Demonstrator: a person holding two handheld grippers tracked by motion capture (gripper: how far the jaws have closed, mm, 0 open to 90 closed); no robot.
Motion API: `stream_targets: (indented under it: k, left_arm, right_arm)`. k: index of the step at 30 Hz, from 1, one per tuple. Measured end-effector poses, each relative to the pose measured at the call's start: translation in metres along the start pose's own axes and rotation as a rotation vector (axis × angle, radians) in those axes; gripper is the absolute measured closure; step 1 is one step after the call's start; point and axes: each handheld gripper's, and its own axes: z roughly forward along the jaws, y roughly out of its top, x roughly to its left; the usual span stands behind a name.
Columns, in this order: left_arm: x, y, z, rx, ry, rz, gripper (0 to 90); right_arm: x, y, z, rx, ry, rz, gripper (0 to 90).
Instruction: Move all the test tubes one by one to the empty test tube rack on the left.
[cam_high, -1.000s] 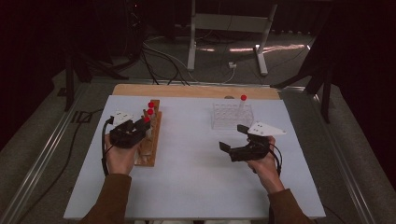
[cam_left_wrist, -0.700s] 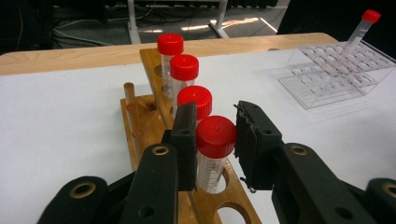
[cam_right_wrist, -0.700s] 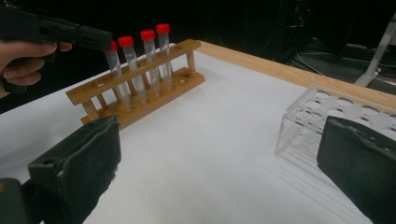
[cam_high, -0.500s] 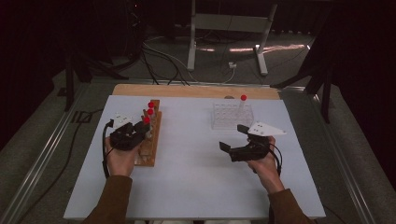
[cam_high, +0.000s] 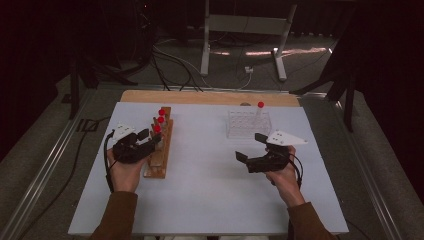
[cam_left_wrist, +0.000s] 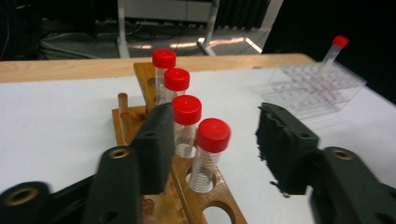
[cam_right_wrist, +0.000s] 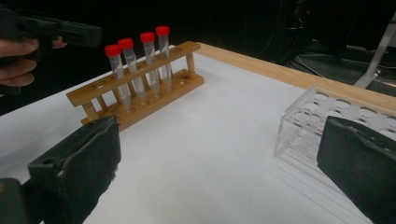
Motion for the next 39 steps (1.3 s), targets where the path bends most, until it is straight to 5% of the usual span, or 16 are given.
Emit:
stream_targets:
  k: [5,10,14,21,31,39]
  left_arm:
    - [0.003,-0.003,-0.014,-0.055,-0.016,-0.02,35.8]
    - [0.003,-0.006,-0.028,-0.095,0.012,-0.013,19.8]
    - [0.003,-0.012,-0.037,-0.135,0.02,-0.018,15.9]
    - [0.003,-0.021,-0.039,-0.14,0.049,-0.015,1.5]
    - [0.0,-0.026,-0.041,-0.113,0.034,0.011,0.5]
    - [-0.003,-0.025,-0.043,-0.12,0.037,0.022,0.5]
  right_arm:
    - [-0.001,0.0,-0.001,-0.004,-0.002,0.003,0.0]
    - [-0.001,0.001,-0.002,-0.008,-0.005,0.003,0.0]
    - [-0.001,0.001,-0.002,-0.016,-0.008,-0.001,0.0]
    - [-0.004,0.005,-0.008,-0.038,-0.029,0.0,0.0]
    - [-0.024,0.016,-0.016,-0.089,-0.109,0.014,0.0]
    - [-0.044,0.02,-0.004,-0.07,-0.174,0.026,0.0]
